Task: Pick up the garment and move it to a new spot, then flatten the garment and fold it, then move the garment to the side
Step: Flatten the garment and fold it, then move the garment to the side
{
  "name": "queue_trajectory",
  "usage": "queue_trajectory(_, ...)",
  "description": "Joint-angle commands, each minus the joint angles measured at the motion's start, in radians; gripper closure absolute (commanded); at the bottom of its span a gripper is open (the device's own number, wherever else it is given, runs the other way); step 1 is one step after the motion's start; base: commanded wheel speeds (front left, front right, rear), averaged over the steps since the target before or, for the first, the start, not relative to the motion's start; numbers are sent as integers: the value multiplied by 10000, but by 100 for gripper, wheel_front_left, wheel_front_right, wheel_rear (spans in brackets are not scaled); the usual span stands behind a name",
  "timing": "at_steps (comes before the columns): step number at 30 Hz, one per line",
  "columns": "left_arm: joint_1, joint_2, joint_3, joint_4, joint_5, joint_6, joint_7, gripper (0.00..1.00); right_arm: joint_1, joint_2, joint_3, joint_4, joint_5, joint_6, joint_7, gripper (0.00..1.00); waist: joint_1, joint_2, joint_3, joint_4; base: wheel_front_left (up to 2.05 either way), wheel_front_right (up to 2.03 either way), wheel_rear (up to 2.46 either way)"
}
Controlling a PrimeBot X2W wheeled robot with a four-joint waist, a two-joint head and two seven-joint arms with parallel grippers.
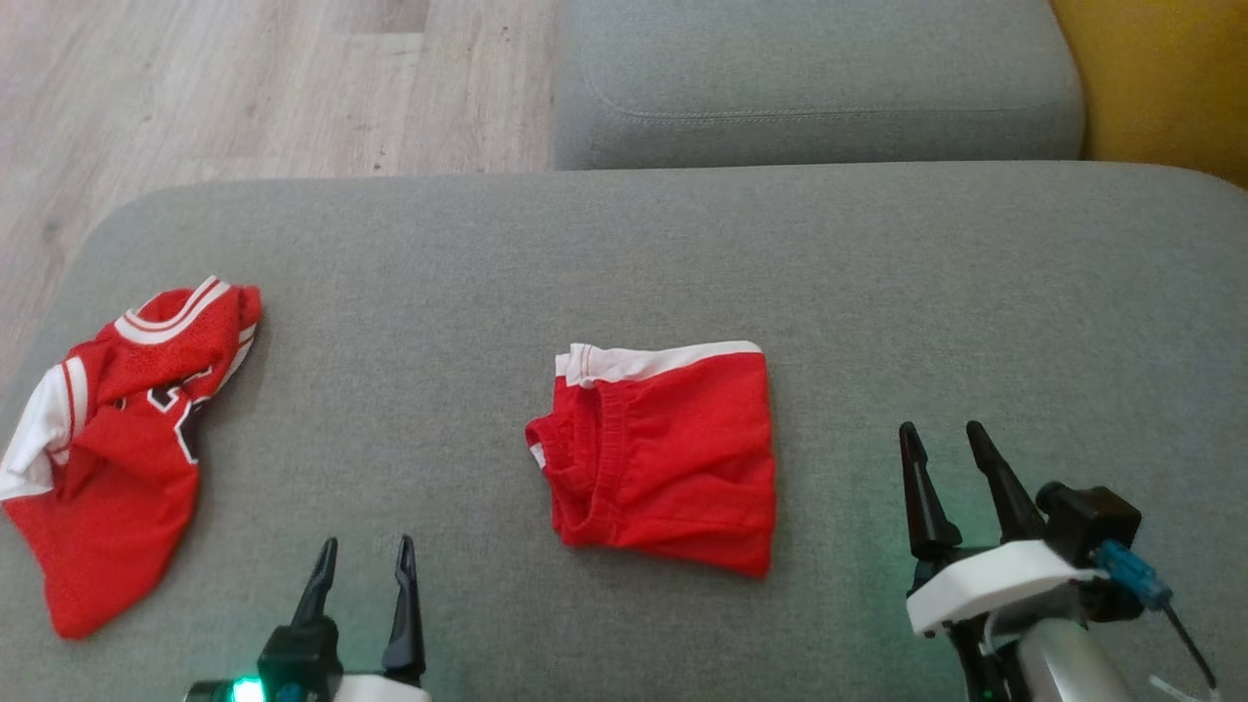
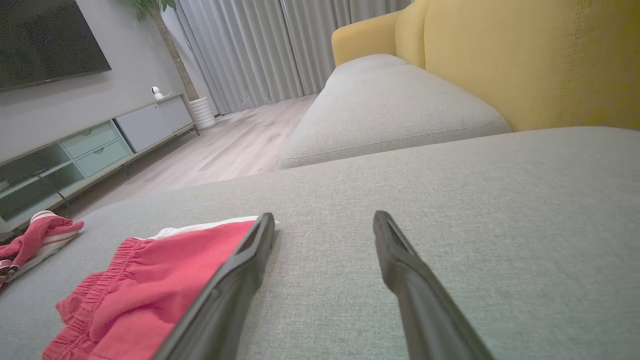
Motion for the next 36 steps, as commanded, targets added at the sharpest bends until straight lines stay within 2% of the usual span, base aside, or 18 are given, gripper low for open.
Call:
queue_trajectory(1,-498,20,358,-353,167,72,-53,0,-369,-14,136,-306,-213,-7,-111,0,0,0,-15,-39,0,0,0)
queue_trajectory(5,-371,20,441,-316,346,213,-53,0,-143,-14,-343,29,-749,-7,-111,0,0,0,-41,-128,0,0,0)
queue_trajectory(10,-248,20,353,-381,304,357,-53,0,44,-14,-400,296,-729,-7,-111,0,0,0,-11,-168,0,0,0)
queue_trajectory(13,-272,20,235,-382,284,304,-53,0,-125,-14,-38,435,-509,-7,-111,0,0,0,55,-112,0,0,0)
queue_trajectory(17,-414,20,-70,-329,200,216,-53,0,-748,-14,933,932,110,-7,-111,0,0,0,230,136,0,0,0)
queue_trajectory(22,-610,20,-619,-264,220,-10,-53,0,-2026,-14,1992,2184,801,-7,-111,0,0,0,544,839,0,0,0)
queue_trajectory(32,-829,20,-944,-63,252,-175,-53,0,-3084,-14,2739,4979,1389,-7,-111,0,0,0,1037,1925,0,0,0)
queue_trajectory(33,-824,20,-915,-68,258,-187,-53,0,-3149,-14,2762,5151,1414,-7,-111,55,0,0,1056,1942,0,0,0)
queue_trajectory(34,-815,20,-887,-75,259,-195,-53,0,-3227,-14,2685,5227,1363,-7,-111,100,0,0,1069,1943,0,0,0)
queue_trajectory(36,-784,20,-808,-96,261,-180,-53,0,-3294,-14,2419,5160,1228,-7,-111,100,0,0,1077,1844,0,0,0)
